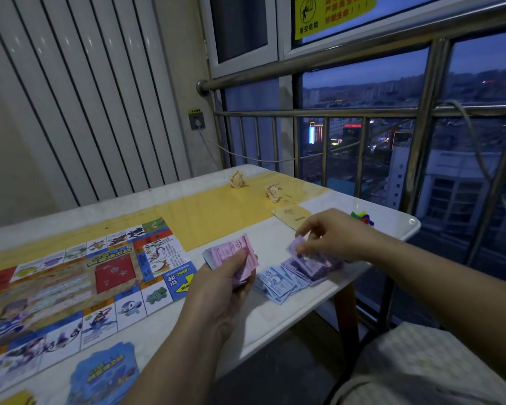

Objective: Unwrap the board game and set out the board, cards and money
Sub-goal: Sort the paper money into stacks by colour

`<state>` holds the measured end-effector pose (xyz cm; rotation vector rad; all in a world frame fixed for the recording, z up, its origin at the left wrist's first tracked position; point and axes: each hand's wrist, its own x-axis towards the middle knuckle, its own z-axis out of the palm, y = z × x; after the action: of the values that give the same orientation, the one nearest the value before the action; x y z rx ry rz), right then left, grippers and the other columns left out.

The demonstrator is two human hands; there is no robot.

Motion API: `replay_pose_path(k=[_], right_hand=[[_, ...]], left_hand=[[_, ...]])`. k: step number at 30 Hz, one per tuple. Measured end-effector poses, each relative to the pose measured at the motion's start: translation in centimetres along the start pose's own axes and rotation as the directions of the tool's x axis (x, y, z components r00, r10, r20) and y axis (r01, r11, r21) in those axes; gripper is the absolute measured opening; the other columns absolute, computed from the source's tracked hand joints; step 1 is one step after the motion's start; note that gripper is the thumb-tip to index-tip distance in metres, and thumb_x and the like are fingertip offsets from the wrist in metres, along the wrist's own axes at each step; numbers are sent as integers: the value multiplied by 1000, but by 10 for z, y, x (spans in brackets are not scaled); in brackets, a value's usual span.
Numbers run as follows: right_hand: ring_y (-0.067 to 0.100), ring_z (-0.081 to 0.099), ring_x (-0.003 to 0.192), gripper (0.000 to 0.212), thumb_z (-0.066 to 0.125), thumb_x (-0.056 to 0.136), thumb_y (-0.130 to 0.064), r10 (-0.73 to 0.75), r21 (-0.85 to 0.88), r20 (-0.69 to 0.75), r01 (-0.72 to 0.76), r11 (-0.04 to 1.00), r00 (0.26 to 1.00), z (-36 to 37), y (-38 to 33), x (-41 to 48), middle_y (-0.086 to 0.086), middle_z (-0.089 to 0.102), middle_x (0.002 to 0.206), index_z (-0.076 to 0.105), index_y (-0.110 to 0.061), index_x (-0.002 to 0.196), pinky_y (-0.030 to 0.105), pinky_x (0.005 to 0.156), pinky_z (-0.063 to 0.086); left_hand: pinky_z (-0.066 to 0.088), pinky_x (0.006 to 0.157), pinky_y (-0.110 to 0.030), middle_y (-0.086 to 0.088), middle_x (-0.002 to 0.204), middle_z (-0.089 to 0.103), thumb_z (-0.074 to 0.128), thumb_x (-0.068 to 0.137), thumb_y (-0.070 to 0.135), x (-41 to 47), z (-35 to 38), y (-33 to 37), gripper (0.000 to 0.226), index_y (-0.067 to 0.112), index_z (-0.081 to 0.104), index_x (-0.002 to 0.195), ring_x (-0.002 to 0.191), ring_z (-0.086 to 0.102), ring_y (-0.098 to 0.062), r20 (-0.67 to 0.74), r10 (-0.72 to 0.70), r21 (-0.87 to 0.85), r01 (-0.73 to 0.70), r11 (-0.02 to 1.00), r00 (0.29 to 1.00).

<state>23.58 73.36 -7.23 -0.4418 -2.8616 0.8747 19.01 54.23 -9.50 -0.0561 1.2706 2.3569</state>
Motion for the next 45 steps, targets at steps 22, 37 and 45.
replay_pose_path(k=[22,37,45], right_hand=[[12,63,85,18,66,86,-29,25,-35,23,-24,999,999,-20,20,1,-3,69,93,70,-20,101,29,79,50],[17,52,70,12,66,87,-18,53,583,56,-76,809,997,0,-4,-14,6,64,72,70,-7,84,26,62,41],[23,57,87,14,66,85,-14,73,628,107,-124,768,992,-9,-5,-20,21,68,97,72,-4,92,40,89,51]], left_hand=[[56,51,-26,-15,75,71,42,93,-11,-2,16,-16,16,-6,58,92,65,70,-19,115,-137,110,124,986,984],[55,53,-23,-10,76,74,54,88,-6,0,42,-29,16,3,65,95,64,70,-16,185,-8,215,-33,976,983],[57,56,-26,-5,70,74,63,85,-1,3,35,-32,12,10,65,82,63,70,-16,159,16,283,-62,957,987]])
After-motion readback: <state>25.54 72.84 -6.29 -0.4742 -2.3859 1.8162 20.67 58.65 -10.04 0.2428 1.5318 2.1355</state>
